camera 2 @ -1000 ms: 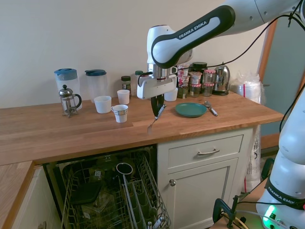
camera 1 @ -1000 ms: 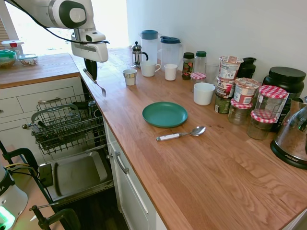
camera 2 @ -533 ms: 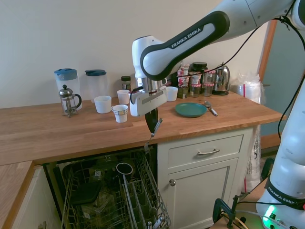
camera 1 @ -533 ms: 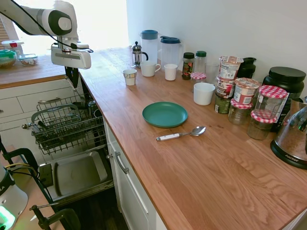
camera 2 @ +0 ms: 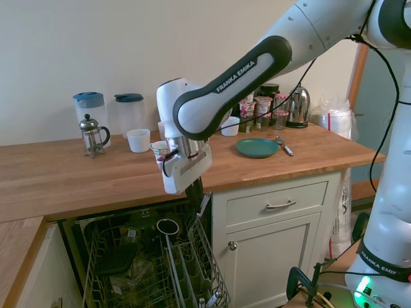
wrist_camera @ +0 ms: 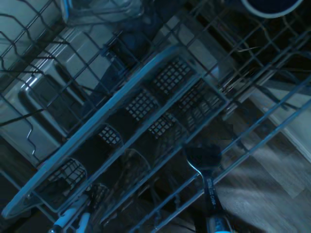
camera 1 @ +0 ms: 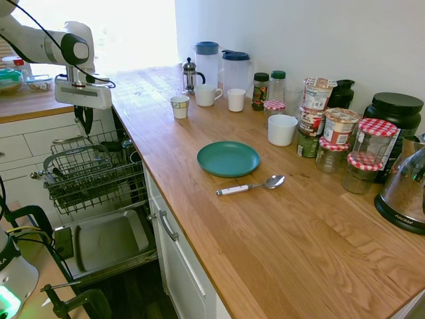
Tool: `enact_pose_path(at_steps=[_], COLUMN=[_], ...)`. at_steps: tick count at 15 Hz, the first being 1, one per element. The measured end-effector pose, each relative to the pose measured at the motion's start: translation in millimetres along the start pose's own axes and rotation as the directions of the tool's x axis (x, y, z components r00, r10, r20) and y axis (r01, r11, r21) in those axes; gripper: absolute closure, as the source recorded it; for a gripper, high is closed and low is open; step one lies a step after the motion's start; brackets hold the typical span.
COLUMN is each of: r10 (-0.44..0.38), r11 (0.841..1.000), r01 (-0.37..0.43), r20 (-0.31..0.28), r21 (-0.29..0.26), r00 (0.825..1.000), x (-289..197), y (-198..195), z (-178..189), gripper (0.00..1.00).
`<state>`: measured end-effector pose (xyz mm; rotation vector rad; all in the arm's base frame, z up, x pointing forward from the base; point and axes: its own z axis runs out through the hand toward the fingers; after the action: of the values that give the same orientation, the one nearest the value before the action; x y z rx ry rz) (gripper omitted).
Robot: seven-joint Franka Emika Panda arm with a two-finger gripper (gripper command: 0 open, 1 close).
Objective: Put the fork in the dishwasher
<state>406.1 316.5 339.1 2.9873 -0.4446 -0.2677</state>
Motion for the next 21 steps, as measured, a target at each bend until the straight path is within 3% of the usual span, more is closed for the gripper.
enact_pose_path(at_steps=[7,21], r10=[-0.097,-0.083], r11=[0.992,0.986], r01=[0.1,0.099], r20=[0.034,0.116], r21=[-0.08,-0.131], r00=[0.995,0.99], x=[-10,26], y=[-36,-67], z=[46,114], gripper=[1.0,1.0])
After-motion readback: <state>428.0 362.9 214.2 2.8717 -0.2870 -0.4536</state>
